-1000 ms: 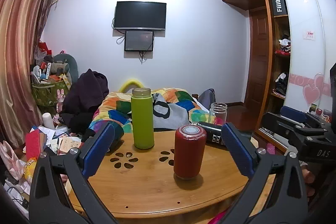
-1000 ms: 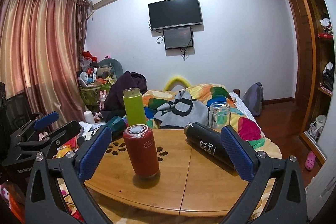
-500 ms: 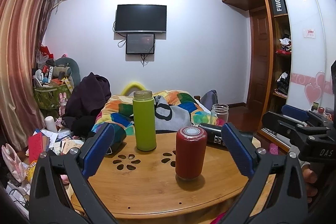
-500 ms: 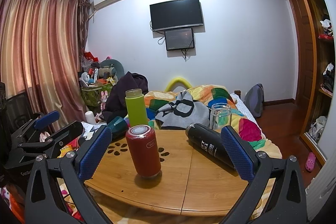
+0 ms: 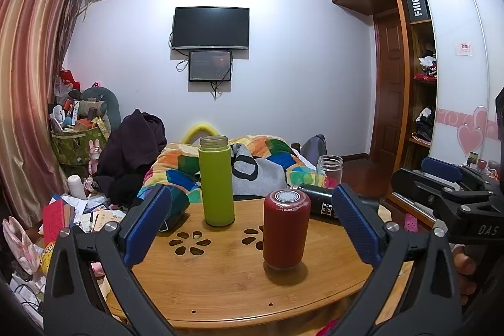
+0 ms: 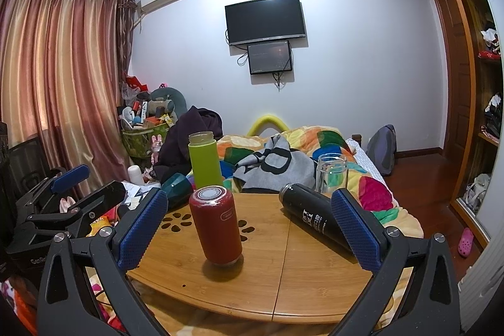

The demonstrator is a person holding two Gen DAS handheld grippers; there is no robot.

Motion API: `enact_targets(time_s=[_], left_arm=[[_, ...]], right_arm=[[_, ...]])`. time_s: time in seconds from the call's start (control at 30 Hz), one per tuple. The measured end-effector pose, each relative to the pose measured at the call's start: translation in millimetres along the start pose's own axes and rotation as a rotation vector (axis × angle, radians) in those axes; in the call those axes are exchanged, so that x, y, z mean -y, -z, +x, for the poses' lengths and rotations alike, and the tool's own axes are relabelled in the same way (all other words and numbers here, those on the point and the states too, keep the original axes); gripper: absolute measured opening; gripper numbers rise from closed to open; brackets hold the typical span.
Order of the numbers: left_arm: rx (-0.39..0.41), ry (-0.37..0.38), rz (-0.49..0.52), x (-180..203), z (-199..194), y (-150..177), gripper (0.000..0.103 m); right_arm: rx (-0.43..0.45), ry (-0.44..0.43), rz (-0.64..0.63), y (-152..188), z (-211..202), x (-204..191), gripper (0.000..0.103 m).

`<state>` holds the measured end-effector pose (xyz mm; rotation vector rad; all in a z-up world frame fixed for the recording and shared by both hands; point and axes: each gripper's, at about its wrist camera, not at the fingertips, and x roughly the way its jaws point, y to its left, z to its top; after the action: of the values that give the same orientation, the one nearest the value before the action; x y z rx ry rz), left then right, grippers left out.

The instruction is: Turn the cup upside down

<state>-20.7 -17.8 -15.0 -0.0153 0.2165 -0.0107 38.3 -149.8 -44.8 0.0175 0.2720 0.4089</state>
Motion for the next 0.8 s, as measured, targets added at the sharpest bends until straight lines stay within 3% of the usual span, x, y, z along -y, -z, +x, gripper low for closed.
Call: enact_targets(time_s=[0.8], left_arm=[[-0.004, 0.016, -0.001, -3.7, 0.3, -1.9, 0.103]], right_arm=[[-0.004, -0.008, -0.008, 1.7, -1.1, -3.8, 0.103]])
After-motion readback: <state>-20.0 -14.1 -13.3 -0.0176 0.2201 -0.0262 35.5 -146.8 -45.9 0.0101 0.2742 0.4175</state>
